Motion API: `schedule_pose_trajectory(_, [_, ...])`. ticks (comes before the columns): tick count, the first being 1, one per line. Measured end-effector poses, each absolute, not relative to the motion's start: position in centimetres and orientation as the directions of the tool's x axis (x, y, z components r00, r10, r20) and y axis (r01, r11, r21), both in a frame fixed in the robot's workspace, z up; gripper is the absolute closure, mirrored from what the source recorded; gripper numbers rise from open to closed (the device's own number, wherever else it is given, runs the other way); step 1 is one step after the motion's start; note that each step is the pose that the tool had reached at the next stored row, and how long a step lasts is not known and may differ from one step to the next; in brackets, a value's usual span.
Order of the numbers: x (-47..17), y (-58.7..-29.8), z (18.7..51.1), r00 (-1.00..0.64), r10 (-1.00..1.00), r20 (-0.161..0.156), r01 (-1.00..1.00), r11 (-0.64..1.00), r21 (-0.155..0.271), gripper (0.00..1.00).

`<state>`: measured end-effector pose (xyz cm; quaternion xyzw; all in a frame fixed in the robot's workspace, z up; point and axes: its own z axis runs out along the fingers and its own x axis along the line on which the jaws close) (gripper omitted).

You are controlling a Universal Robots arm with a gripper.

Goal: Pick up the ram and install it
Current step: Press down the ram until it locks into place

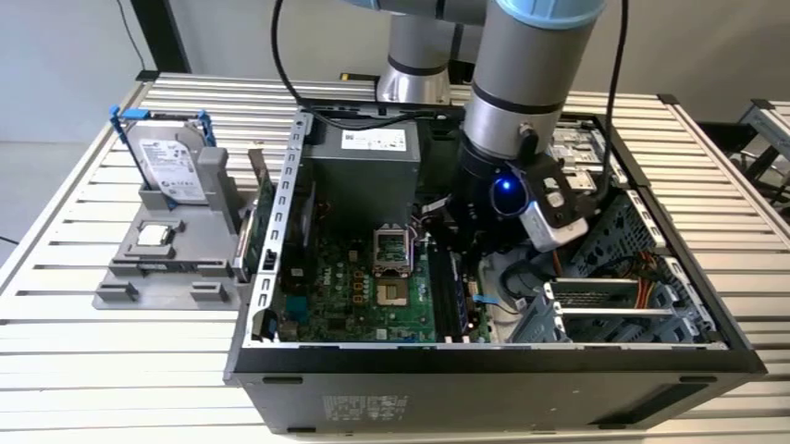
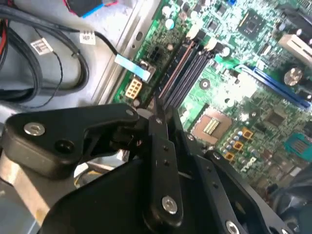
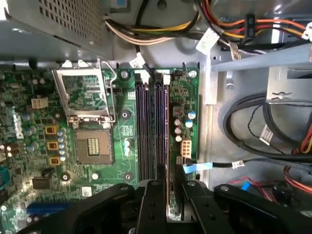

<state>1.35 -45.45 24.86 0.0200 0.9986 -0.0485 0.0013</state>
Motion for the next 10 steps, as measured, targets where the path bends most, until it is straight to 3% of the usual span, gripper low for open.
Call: schedule_pose_trajectory(10, [1.34, -45.25, 24.87, -0.999, 0.039, 0.019, 0.04, 0.997, 0.063, 0.0])
